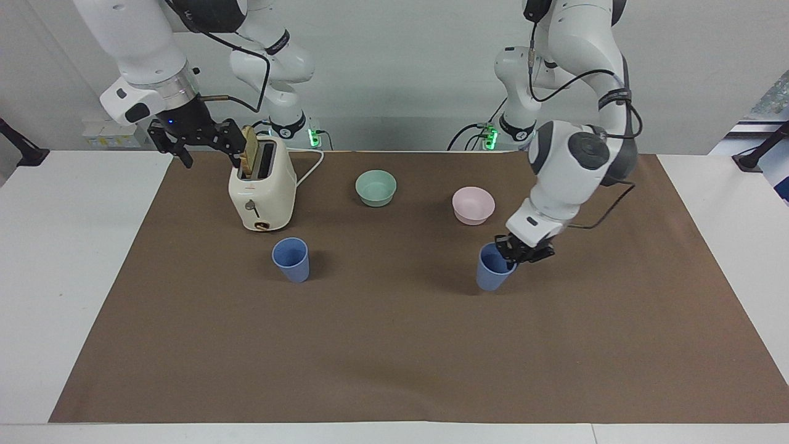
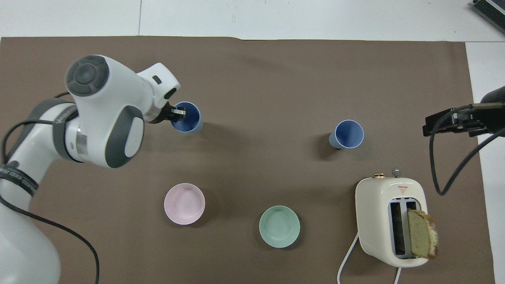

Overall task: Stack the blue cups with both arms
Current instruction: 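Carry the blue cup with the left gripper toward the table center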

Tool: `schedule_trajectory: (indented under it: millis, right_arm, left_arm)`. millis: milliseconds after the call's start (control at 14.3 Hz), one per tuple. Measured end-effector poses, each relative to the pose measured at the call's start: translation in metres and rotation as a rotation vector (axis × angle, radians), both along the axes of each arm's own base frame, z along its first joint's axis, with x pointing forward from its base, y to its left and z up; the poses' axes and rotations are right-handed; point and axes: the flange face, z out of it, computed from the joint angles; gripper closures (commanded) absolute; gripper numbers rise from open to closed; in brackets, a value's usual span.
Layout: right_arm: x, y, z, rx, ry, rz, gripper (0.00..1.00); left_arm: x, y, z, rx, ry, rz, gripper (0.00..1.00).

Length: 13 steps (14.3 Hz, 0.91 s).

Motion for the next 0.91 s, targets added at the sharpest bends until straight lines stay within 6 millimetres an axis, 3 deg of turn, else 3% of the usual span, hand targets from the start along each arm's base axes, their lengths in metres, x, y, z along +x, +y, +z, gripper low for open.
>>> schedule_trajectory:
  millis: [280,420,630,700,770,910]
  right_arm:
    - [0.0,0.0,0.0,0.0,0.0,0.0,0.0]
    - [0.0,0.0,0.0,0.0,0.001,0.0,0.0]
    - [0.0,0.0,0.0,0.0,0.001,0.0,0.0]
    - [0.0,0.0,0.0,0.0,0.001,0.0,0.0]
    - [0.0,0.0,0.0,0.0,0.001,0.0,0.0]
    - [0.0,0.0,-0.001,0.0,0.001,0.0,0.0]
  left_arm:
    - [-0.052,-0.061,-0.025,-0.006,0.004,-0.021,1.0]
    - [-0.064,-0.074,-0.033,-0.006,0.003,-0.041,0.99]
    - [-0.067,-0.078,-0.034,-0.006,0.003,-0.048,0.95]
    - [-0.07,-0.081,-0.035,-0.005,0.004,-0.054,0.78]
    - [-0.072,-0.084,-0.036,-0.005,0.005,-0.06,0.46]
    - [-0.073,-0.087,-0.034,-0.009,-0.001,-0.063,0.06]
